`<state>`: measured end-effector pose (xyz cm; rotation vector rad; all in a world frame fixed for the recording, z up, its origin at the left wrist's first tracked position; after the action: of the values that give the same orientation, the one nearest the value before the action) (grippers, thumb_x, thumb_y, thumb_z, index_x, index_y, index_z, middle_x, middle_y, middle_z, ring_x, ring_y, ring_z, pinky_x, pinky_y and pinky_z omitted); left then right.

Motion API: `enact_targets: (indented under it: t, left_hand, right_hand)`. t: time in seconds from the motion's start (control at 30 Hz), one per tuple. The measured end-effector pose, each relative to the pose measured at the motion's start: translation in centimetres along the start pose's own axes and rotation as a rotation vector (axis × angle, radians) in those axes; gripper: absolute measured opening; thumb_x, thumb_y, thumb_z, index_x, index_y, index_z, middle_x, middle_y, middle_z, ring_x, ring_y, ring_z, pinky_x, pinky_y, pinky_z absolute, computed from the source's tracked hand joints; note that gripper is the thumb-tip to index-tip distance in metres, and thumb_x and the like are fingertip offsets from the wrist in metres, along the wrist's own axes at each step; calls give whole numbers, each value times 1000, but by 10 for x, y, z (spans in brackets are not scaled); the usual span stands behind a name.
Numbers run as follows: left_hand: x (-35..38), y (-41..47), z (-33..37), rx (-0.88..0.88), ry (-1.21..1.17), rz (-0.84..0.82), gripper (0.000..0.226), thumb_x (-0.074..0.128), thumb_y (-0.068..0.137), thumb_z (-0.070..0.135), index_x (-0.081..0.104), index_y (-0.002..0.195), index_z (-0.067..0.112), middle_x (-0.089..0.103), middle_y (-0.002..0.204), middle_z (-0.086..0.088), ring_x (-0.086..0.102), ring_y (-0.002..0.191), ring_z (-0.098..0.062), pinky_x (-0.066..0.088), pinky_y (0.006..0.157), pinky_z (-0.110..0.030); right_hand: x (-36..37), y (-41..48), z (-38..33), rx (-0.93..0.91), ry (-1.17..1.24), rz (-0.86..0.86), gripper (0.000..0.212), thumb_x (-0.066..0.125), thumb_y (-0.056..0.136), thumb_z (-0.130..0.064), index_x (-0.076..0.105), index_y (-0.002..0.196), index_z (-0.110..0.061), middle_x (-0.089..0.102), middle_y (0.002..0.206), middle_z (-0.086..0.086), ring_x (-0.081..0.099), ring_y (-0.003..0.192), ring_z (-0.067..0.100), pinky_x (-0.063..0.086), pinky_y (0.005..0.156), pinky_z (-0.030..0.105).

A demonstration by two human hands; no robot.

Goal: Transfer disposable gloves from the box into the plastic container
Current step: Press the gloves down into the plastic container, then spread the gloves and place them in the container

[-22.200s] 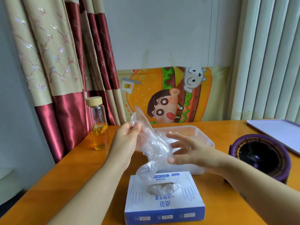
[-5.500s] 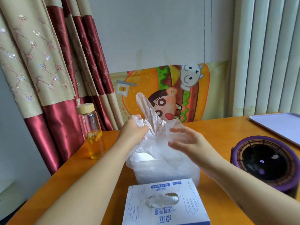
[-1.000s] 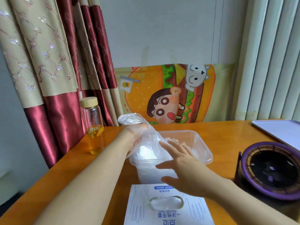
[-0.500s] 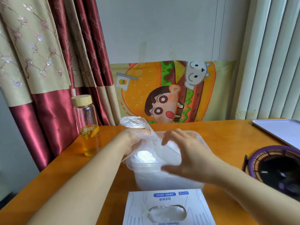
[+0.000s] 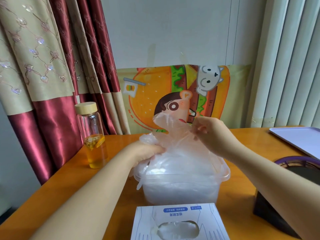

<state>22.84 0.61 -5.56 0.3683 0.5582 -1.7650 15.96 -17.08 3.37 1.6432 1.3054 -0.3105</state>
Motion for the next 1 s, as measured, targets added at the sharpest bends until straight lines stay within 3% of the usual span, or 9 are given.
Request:
enact_targets:
  t: [0.13,0.27,0.33,0.4,0.5,0.6,0.77,0.87,1.0]
  left_hand:
    - [-9,-8,18,123,362,43,28,66,87,37,65,100,12,67,83,-3,62,73,-15,49,65,-26]
    - [-59,-8,7,48,265,234,76,69,85,41,34,147,16,53,138,-7,55,120,-23,46,99,-38]
    - [-90,-17,14,131,187,464,77,68,87,32,27,150,14,47,143,-8,51,123,-25,42,104,-40]
    - [-97,-43,49,426,269,692,57,65,89,20,43,141,18,52,131,-2,55,109,-16,45,99,-35]
    - [-11,-57,95,764,511,265,23,61,91,16,67,112,25,58,102,15,53,86,4,44,83,-15]
    - [66,-34,68,613,803,-200,23,59,93,19,70,112,26,66,105,17,56,88,2,40,71,-6]
    - [83,2,21,285,928,-351,46,62,92,26,51,137,31,50,141,6,52,117,-16,40,86,-21]
    - [85,13,11,236,1033,-367,60,64,91,29,38,144,38,38,150,6,46,124,-21,39,97,-29]
    - [91,26,-20,121,1168,-485,58,45,98,9,26,151,23,25,158,-1,31,140,-26,33,110,-34]
  right_hand:
    - [45,14,32,29,-329,-336,43,39,87,7,70,94,-22,67,98,5,65,90,27,55,78,32]
    - [73,5,56,61,-460,-537,51,39,87,6,56,129,-17,61,123,7,59,108,27,50,93,38]
    - [78,1,62,65,-552,-607,53,38,89,6,50,134,-19,56,130,5,52,118,27,41,103,41]
    - [84,-2,64,53,-631,-683,56,38,91,6,46,138,-22,49,139,3,41,129,26,26,111,46]
    - [93,-5,63,50,-695,-774,57,39,92,6,42,141,-23,42,144,1,32,136,26,13,114,52]
    - [94,-6,61,56,-804,-806,47,55,93,-14,44,138,-26,42,140,0,34,132,25,15,112,51]
    - [72,11,17,-164,-654,-448,37,68,85,-34,63,119,-22,58,119,-1,53,109,21,42,88,31]
    - [109,-7,37,-24,-603,-752,54,68,85,-33,52,131,-11,59,124,3,55,112,24,46,90,30]
    - [136,-26,83,129,-696,-973,33,41,97,-10,44,128,0,52,99,9,51,88,24,42,81,31]
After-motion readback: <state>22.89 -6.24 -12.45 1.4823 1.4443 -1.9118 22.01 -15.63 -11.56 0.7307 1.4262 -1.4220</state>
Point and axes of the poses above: each hand's wrist, its own y-axis towards the middle knuckle, its own x-axis out of the palm, z = x × y, the point moved 9 cm from there along y, towards the middle knuckle
